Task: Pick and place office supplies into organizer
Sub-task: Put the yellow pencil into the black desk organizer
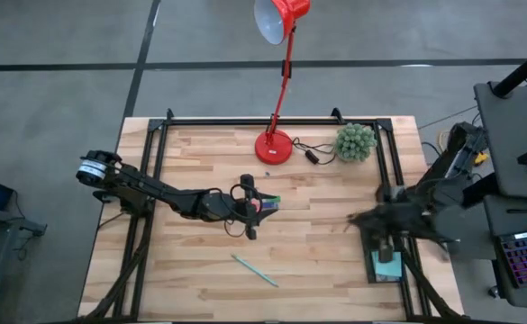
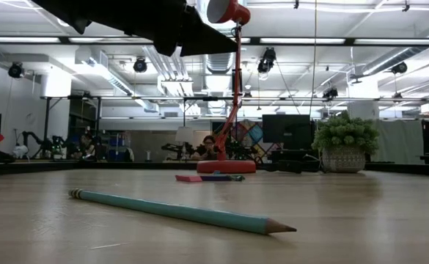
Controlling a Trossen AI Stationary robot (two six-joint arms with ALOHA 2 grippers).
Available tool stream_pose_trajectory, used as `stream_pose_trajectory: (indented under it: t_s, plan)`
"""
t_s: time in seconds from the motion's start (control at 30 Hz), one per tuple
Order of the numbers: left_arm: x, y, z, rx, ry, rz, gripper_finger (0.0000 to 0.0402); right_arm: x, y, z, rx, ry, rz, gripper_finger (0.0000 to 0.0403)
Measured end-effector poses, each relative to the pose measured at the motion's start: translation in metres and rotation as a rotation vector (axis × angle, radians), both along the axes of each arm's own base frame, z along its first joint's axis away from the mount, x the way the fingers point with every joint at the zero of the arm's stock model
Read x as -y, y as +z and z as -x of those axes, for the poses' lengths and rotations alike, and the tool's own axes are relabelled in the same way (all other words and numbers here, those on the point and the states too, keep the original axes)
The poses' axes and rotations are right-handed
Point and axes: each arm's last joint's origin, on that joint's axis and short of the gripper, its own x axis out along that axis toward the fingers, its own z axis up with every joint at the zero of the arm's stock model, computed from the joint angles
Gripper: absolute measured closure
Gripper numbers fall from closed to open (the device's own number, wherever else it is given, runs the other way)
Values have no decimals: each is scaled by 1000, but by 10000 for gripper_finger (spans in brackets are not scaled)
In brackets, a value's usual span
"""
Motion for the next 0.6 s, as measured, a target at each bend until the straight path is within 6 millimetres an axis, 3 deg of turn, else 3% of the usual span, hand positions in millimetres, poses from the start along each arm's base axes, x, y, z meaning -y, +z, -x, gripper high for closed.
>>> stream_pose_trajectory:
  t_s: [0.13,0.27,0.6]
  plan:
    - [0,-2,1,-5,0,-1,234,11,-20,-20,-130,9,-77,390]
    - [0,-2,1,-5,0,-1,234,26,-22,-29,-181,-60,-100,390]
    - [0,-5,2,-16,0,-4,234,60,-6,-2,-446,-325,-227,390]
